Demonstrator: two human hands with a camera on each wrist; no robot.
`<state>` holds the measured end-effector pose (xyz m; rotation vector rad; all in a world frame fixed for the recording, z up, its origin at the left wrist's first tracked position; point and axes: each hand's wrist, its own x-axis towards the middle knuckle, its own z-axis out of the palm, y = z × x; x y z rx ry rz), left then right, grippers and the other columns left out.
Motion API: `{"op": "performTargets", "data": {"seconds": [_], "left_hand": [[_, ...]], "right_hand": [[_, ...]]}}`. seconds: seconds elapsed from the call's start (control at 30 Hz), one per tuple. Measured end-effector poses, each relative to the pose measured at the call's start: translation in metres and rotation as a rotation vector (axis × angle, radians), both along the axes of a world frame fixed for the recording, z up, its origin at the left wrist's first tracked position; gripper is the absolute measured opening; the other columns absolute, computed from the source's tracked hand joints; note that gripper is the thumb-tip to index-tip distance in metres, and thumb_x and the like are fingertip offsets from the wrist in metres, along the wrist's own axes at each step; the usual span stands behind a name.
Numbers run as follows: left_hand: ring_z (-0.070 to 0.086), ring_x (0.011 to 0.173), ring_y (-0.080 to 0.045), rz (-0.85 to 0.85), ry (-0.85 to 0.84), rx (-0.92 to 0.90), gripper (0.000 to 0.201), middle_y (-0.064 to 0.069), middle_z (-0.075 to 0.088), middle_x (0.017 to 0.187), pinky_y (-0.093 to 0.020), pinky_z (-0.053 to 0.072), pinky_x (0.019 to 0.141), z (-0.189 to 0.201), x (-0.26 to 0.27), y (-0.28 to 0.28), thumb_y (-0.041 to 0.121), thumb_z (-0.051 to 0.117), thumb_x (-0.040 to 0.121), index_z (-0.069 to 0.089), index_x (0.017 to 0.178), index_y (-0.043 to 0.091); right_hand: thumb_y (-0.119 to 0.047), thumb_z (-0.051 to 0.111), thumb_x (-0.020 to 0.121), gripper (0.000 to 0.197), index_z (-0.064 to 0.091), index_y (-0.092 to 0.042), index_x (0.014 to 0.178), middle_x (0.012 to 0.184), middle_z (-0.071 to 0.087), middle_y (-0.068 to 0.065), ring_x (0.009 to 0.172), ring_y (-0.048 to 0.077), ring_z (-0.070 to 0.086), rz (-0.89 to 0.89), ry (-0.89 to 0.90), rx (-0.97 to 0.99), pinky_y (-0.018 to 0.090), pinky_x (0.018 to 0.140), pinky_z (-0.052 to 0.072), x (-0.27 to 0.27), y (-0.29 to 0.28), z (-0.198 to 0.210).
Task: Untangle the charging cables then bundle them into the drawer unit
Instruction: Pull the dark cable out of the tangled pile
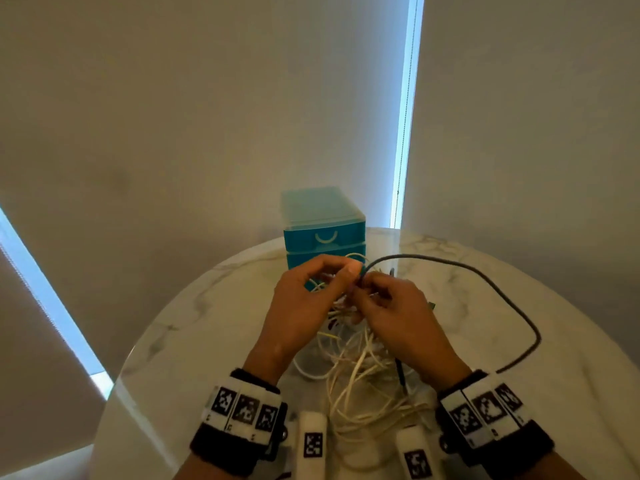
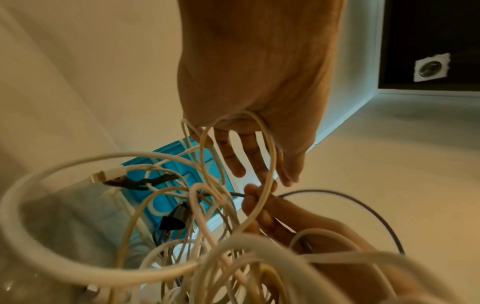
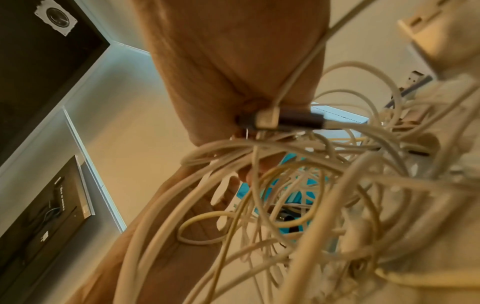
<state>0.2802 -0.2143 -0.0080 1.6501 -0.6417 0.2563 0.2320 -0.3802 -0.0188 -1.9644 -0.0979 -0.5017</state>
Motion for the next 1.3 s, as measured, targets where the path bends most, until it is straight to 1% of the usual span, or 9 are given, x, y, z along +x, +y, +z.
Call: {"op": "performTargets", "data": {"seconds": [0.17, 0.4, 0.47, 0.6, 0.73, 0.9, 1.07, 1.17, 1.3], "left_hand": [[0.073, 0.102, -0.002, -0.04, 0.091, 0.174, 0.017, 0.015, 0.079, 0.108, -0.02, 0.059, 0.081, -0.026, 0.026, 0.008, 0.034, 0.066, 0.107, 0.077, 0.118, 0.042], [0.076, 0.088, -0.01, 0.045, 0.231, 0.423, 0.015, 0.016, 0.08, 0.1, -0.045, 0.063, 0.093, -0.043, 0.04, 0.02, 0.05, 0.071, 0.1, 0.081, 0.105, 0.04], [0.074, 0.098, -0.008, 0.091, 0.189, 0.403, 0.014, 0.022, 0.076, 0.112, -0.041, 0.06, 0.097, -0.037, 0.037, 0.021, 0.047, 0.077, 0.096, 0.078, 0.11, 0.046], [0.057, 0.123, 0.006, 0.04, -0.007, 0.228, 0.042, 0.024, 0.059, 0.14, -0.012, 0.047, 0.098, -0.009, 0.011, 0.005, 0.038, 0.077, 0.099, 0.061, 0.136, 0.051], [0.063, 0.117, 0.008, -0.033, -0.109, 0.358, 0.035, 0.024, 0.07, 0.127, -0.017, 0.049, 0.096, 0.005, -0.014, -0.021, 0.056, 0.064, 0.103, 0.062, 0.137, 0.05], [0.074, 0.101, -0.006, 0.101, -0.065, 0.13, 0.026, 0.014, 0.082, 0.103, -0.032, 0.06, 0.095, 0.012, 0.004, -0.019, 0.047, 0.07, 0.101, 0.079, 0.12, 0.031], [0.06, 0.066, -0.008, 0.223, 0.19, -0.492, 0.026, -0.001, 0.079, 0.09, -0.02, 0.052, 0.057, 0.043, 0.037, -0.002, 0.029, 0.07, 0.105, 0.072, 0.114, 0.005], [0.058, 0.063, -0.007, 0.249, 0.177, -0.672, 0.021, -0.005, 0.075, 0.093, -0.02, 0.055, 0.062, 0.068, 0.054, 0.025, 0.024, 0.069, 0.106, 0.066, 0.116, 0.005], [0.07, 0.073, -0.008, 0.359, 0.103, -0.758, 0.023, -0.006, 0.071, 0.099, -0.022, 0.062, 0.074, 0.085, 0.064, 0.069, 0.015, 0.068, 0.106, 0.059, 0.124, 0.003]], "right_hand": [[-0.025, 0.067, 0.106, 0.015, 0.079, -0.018, 0.111, 0.09, 0.083, -0.001, 0.078, 0.016, 0.08, -0.117, -0.122, 0.289, 0.028, 0.062, 0.058, -0.001, -0.002, 0.018], [-0.022, 0.057, 0.111, 0.023, 0.075, -0.01, 0.121, 0.102, 0.08, 0.008, 0.079, 0.016, 0.075, -0.106, -0.28, 0.705, 0.02, 0.053, 0.052, -0.015, -0.017, 0.042], [-0.022, 0.055, 0.112, 0.025, 0.073, -0.01, 0.124, 0.107, 0.08, 0.008, 0.08, 0.013, 0.074, -0.038, -0.276, 0.81, 0.018, 0.052, 0.05, -0.02, -0.023, 0.047], [-0.026, 0.053, 0.112, 0.026, 0.071, -0.017, 0.127, 0.113, 0.081, 0.001, 0.078, 0.006, 0.073, 0.126, -0.17, 0.908, 0.016, 0.053, 0.05, -0.026, -0.025, 0.053], [-0.028, 0.053, 0.112, 0.028, 0.071, -0.02, 0.132, 0.118, 0.08, -0.002, 0.077, 0.004, 0.072, 0.228, -0.079, 1.011, 0.015, 0.052, 0.051, -0.031, -0.03, 0.055], [-0.035, 0.063, 0.107, 0.027, 0.07, -0.021, 0.128, 0.124, 0.079, 0.003, 0.086, 0.012, 0.074, 0.17, 0.037, 0.883, 0.023, 0.061, 0.048, -0.025, -0.05, 0.044], [-0.034, 0.07, 0.103, 0.028, 0.069, -0.02, 0.127, 0.098, 0.073, 0.009, 0.055, 0.011, 0.049, 0.274, 0.3, 0.429, 0.02, 0.043, 0.032, -0.027, -0.058, 0.034], [-0.036, 0.067, 0.104, 0.033, 0.062, -0.038, 0.137, 0.087, 0.068, 0.005, 0.054, 0.01, 0.042, 0.375, 0.229, 0.374, 0.021, 0.046, 0.032, -0.034, -0.069, 0.044], [-0.038, 0.064, 0.106, 0.033, 0.056, -0.031, 0.137, 0.084, 0.062, 0.002, 0.051, 0.009, 0.036, 0.175, -0.018, 0.673, 0.019, 0.04, 0.029, -0.027, -0.08, 0.051]]}}
